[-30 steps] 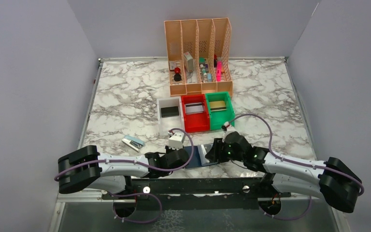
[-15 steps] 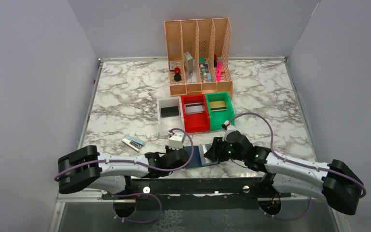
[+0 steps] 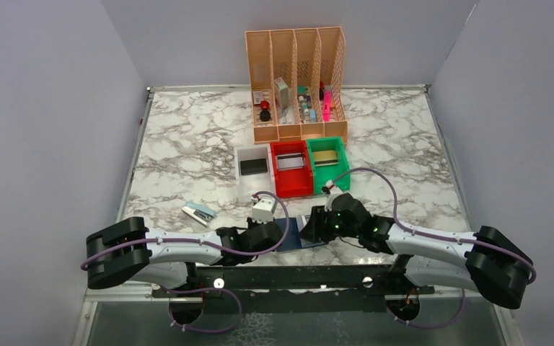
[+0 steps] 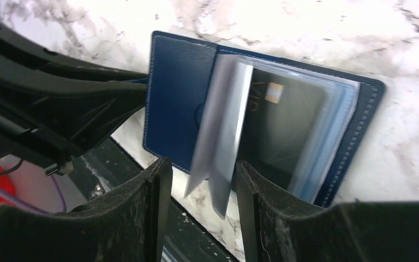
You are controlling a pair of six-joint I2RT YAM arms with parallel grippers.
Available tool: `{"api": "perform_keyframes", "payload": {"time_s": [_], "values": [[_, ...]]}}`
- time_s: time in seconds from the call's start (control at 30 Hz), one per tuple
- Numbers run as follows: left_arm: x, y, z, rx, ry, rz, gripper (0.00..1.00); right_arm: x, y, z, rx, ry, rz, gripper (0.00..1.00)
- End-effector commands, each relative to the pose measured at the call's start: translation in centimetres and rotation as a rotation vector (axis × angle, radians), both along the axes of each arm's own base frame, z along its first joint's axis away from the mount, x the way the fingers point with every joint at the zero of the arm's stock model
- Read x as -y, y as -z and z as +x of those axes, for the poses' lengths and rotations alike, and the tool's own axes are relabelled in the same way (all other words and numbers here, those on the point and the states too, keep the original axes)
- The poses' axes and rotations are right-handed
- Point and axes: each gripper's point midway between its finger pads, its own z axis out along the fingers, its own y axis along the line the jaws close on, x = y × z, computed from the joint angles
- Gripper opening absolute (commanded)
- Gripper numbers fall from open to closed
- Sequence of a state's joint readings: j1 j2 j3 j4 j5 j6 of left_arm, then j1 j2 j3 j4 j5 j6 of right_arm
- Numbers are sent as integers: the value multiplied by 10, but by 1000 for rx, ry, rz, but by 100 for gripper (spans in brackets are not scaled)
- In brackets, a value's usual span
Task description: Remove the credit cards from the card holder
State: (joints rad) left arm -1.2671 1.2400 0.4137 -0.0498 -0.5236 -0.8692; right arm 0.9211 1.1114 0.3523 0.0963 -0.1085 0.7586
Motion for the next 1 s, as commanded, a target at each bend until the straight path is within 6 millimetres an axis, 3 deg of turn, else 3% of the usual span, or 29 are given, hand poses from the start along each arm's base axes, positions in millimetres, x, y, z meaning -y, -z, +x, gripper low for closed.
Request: {"api": "perform_keyframes", "payload": {"time_s": [0.0, 0.57, 0.77, 0.97], "values": [[-6, 8, -8, -29, 34, 31, 1, -19, -19, -8, 31, -105, 92, 50], [-10, 3, -8, -17, 25, 21, 1, -72, -4, -25, 12, -215, 10, 57], [-11, 5, -9, -23, 24, 21, 1, -69, 10, -18, -5, -149, -32, 57], [-14, 6, -9, -25, 19, 20, 1, -59, 17, -9, 4, -59, -56, 43]]}}
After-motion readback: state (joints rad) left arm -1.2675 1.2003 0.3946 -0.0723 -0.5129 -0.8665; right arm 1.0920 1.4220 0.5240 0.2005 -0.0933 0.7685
